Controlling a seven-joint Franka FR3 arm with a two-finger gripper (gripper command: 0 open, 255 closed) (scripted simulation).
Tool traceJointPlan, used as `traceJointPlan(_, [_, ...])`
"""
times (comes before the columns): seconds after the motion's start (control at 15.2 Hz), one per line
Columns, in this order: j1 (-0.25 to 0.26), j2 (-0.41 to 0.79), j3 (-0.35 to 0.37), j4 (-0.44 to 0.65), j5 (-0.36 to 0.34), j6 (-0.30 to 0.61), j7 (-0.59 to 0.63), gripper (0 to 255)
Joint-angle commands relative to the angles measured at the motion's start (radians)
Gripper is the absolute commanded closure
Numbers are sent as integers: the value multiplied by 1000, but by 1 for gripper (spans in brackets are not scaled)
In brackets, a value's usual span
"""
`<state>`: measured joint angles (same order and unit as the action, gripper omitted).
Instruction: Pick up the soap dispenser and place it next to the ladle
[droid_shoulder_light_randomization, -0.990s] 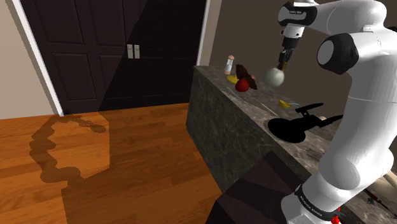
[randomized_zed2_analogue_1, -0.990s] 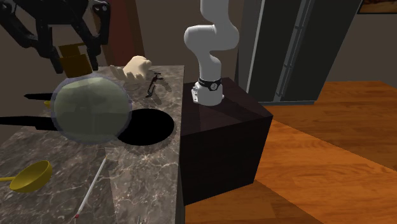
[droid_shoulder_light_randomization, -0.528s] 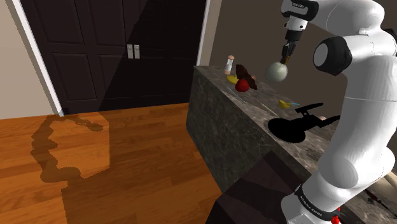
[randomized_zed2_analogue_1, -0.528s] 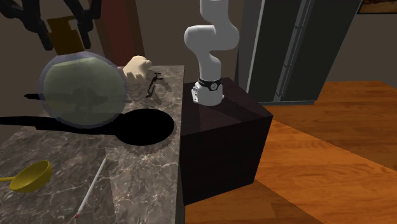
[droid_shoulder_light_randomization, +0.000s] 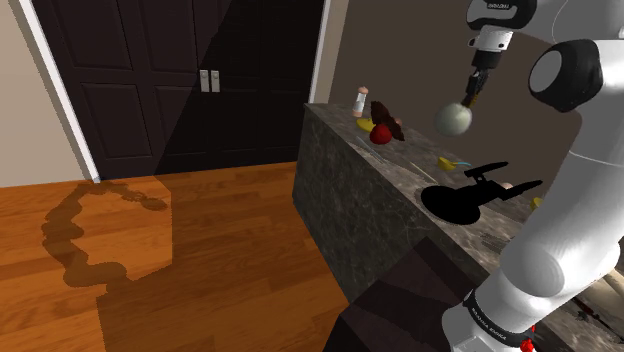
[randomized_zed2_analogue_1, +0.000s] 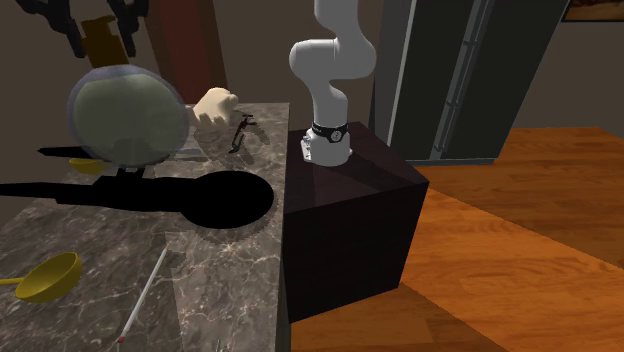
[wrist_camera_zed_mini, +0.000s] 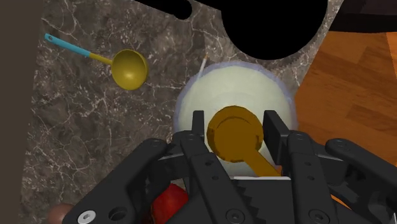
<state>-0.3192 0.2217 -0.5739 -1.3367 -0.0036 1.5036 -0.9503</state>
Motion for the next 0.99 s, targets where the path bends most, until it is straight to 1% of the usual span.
traceJointPlan(0.0, [-5,-56,-14,-63,-28,18,-25,255])
traceJointPlan(0.46, [-41,-215,-60,-239,-117,71,-111,255])
traceJointPlan(0.92, [-98,-324,-118,-338,-186,100,-219,255])
